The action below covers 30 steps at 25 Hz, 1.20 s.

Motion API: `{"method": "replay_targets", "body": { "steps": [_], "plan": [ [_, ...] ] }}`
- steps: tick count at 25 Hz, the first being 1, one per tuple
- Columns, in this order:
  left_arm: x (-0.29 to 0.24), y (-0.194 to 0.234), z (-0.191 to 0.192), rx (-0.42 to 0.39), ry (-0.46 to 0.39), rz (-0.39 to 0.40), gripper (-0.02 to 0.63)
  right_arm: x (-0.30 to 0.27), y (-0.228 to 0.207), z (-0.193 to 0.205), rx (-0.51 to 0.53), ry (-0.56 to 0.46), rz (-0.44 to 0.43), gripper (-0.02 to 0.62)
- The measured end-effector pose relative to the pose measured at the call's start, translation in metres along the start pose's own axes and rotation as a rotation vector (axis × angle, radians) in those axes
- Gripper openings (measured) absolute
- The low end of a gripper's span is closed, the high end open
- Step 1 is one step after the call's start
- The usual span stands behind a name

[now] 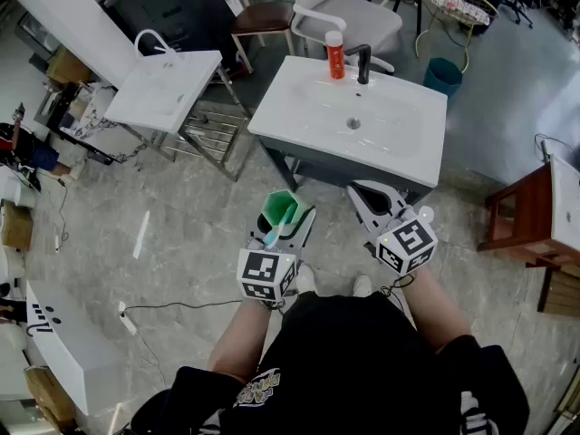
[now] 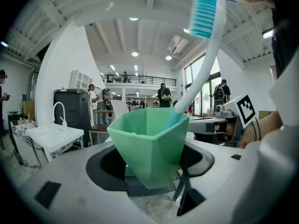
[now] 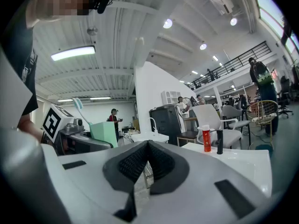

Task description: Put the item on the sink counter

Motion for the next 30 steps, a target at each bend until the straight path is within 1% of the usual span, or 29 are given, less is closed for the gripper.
{"method": "replay_targets", "body": {
  "steps": [15,22,30],
  "plan": [
    [0.003,0.004,-0.003,-0.001,-0.014,0.009,0.311,-0.003,0.005,-0.005,0.013,-0.005,0.000,0.054],
    [0.002,0.015,-0.004,-0.001,-0.018,0.018,0.311,-0.010,0.007,-0.005,0.017,-0.002,0.014,0.054],
    [-0.002,0.038,-0.006,0.004,-0.021,0.031,0.311,-0.031,0.009,-0.008,0.018,0.006,0.032,0.054]
  ]
}}
Point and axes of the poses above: the fingertips, and each gripper's own axes: x backward along the fingers, y to its left, z out of its underside, the point moved 1 cm from there along x, backward along the fingers, and after that the axes turned 4 degrees about x, right-handed, at the moved point
